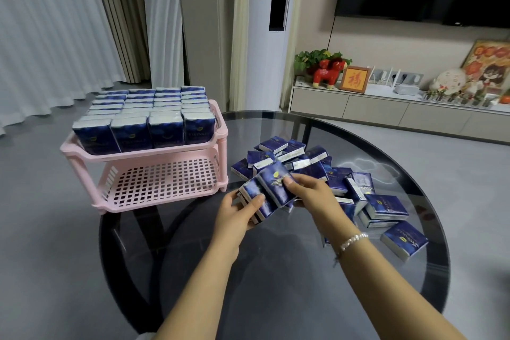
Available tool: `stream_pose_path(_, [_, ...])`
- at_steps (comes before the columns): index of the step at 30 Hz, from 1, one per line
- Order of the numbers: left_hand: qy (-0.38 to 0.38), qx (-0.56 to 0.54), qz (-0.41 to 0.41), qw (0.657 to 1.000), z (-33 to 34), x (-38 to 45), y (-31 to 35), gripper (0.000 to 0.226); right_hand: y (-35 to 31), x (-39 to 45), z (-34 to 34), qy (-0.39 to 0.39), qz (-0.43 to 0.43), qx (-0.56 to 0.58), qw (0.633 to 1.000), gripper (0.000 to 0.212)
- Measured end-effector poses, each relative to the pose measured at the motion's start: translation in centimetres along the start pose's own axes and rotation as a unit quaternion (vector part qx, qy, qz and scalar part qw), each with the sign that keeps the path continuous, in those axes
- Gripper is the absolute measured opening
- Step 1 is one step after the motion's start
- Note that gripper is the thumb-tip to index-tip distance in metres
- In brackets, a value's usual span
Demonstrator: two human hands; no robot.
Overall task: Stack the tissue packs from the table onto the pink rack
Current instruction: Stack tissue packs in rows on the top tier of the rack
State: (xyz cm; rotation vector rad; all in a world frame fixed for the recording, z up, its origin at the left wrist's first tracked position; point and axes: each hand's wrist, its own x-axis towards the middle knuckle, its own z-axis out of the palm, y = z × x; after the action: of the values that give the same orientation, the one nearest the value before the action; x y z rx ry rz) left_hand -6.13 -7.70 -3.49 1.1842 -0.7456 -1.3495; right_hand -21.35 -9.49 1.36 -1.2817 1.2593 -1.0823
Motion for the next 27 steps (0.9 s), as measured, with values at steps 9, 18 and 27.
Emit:
stream_pose_path(9, [-0.018, 0.003, 0.008, 1.0, 0.0, -0.2, -0.1, 0.063, 0.8, -1.7, 1.8, -0.001, -0.029, 0.021, 0.999, 0.016])
stream_pose_path(18, [-0.01, 0.039, -0.04, 0.998, 0.4, 0.5, -0.6, 0.069, 0.8, -0.2, -0.7, 0.006, -0.032, -0.107, 0.994, 0.023])
stream_pose_path(27, [0.011, 0.058, -0.032, 0.998, 0.1, 1.2, -1.0, 0.058, 1.8, 6.2, -4.8, 0.175, -0.02, -0.507, 0.844, 0.052])
